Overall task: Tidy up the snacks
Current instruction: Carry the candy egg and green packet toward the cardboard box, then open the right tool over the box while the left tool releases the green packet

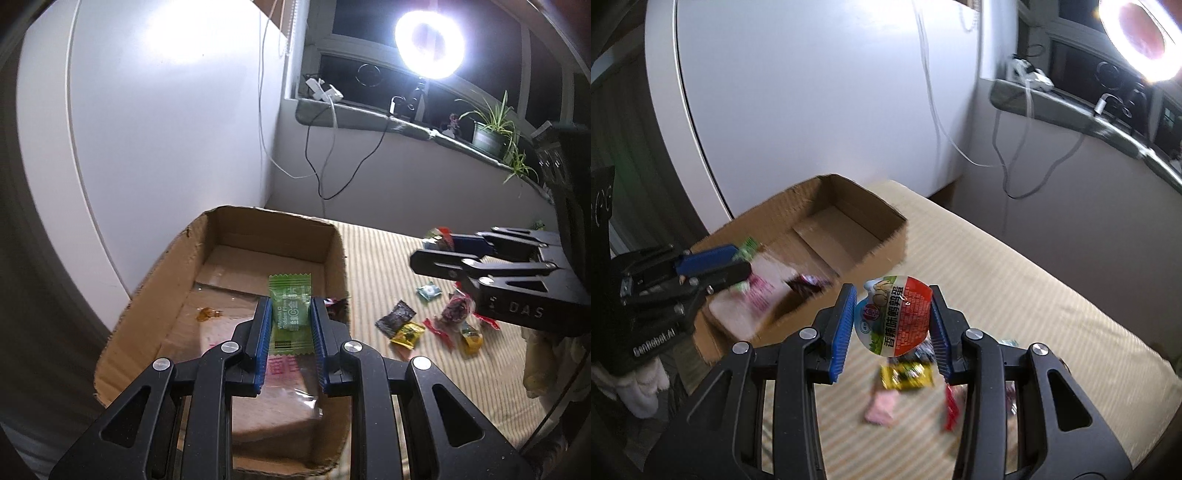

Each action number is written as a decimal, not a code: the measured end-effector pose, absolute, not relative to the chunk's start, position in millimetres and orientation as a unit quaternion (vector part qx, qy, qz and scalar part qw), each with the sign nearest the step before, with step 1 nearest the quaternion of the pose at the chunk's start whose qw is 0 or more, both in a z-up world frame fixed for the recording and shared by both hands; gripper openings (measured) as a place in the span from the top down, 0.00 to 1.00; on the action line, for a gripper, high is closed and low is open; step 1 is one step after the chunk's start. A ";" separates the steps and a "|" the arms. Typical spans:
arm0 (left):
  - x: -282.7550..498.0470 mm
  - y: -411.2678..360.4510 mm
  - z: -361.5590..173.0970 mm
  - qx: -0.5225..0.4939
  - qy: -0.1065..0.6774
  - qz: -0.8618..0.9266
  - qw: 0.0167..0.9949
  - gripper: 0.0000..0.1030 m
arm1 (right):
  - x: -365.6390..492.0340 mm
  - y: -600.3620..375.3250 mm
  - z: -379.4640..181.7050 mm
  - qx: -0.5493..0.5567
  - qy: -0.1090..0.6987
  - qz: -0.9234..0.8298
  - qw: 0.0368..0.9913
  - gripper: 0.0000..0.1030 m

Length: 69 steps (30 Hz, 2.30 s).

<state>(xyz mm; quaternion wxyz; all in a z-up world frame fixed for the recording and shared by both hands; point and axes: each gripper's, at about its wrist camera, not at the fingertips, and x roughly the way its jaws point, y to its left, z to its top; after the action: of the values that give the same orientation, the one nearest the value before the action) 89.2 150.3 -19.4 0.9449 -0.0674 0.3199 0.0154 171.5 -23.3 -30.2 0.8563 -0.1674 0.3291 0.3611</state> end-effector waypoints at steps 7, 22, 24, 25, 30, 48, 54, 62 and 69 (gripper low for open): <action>93.3 161.7 -23.5 -0.072 0.323 0.025 0.943 0.81 | 182.7 18.6 -34.3 -0.178 0.333 0.385 0.842 0.61; 97.2 170.5 -29.0 -0.077 0.326 0.028 0.942 0.81 | 199.3 53.2 -54.2 -0.185 0.354 0.399 0.825 0.61; 97.4 170.7 -29.1 -0.077 0.327 0.029 0.942 0.81 | 199.9 54.8 -55.8 -0.186 0.355 0.400 0.824 0.61; 97.5 171.0 -29.3 -0.077 0.327 0.029 0.941 0.81 | 200.1 55.3 -56.2 -0.187 0.356 0.400 0.824 0.61; 98.1 170.7 -30.1 -0.080 0.328 0.031 0.941 0.81 | 201.6 57.2 -57.1 -0.189 0.357 0.401 0.822 0.61; 97.3 170.4 -29.6 -0.078 0.326 0.042 0.941 0.64 | 198.3 53.3 -52.6 -0.193 0.341 0.395 0.831 0.34; 93.6 168.4 -26.9 -0.077 0.323 0.044 0.942 0.57 | 194.2 49.7 -46.7 -0.195 0.332 0.390 0.836 0.21; 84.1 163.9 -18.5 -0.075 0.315 0.047 0.945 0.46 | 188.4 35.1 -34.3 -0.186 0.320 0.381 0.848 0.13; 78.2 151.2 -8.1 -0.067 0.307 0.040 0.948 0.41 | 181.5 12.6 -28.7 -0.172 0.325 0.377 0.850 0.12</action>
<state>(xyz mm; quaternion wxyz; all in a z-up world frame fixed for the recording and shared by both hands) 78.2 151.2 -8.1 0.9485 -0.0670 0.3071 0.0403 181.5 12.6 -28.7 0.8502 -0.1722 0.3249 0.3768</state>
